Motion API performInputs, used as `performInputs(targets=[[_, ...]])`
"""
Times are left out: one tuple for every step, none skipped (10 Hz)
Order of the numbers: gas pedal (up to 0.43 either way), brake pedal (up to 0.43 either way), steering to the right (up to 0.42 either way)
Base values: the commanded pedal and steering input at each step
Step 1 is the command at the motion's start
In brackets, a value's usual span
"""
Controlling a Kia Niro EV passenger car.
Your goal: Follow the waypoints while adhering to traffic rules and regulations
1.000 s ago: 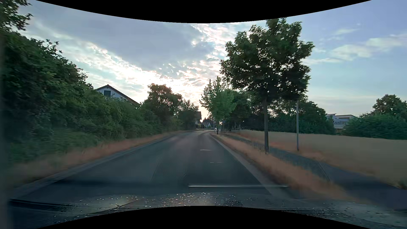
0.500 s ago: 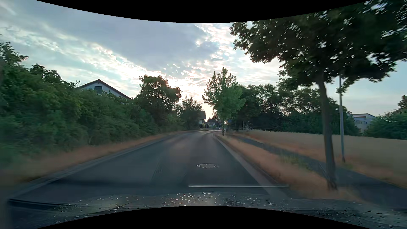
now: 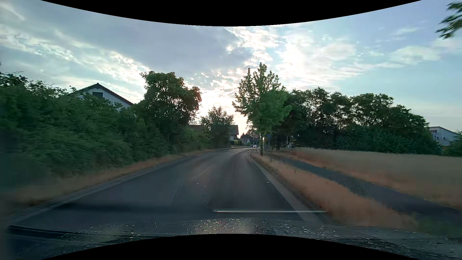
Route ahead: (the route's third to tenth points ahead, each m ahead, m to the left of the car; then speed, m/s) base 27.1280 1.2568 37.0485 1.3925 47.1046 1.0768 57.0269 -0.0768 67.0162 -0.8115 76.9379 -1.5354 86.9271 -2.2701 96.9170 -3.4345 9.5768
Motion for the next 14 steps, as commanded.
performInputs(targets=[[0.000,0.006,-0.026],[0.000,0.030,-0.026],[0.000,0.049,-0.026],[0.000,0.073,-0.026],[0.000,0.091,-0.026],[0.000,0.110,-0.026],[0.000,0.122,-0.024],[0.000,0.128,-0.021],[0.000,0.140,-0.018],[0.000,0.146,-0.015],[0.000,0.152,-0.013],[0.000,0.152,-0.011],[0.000,0.152,-0.010],[0.000,0.152,-0.008]])
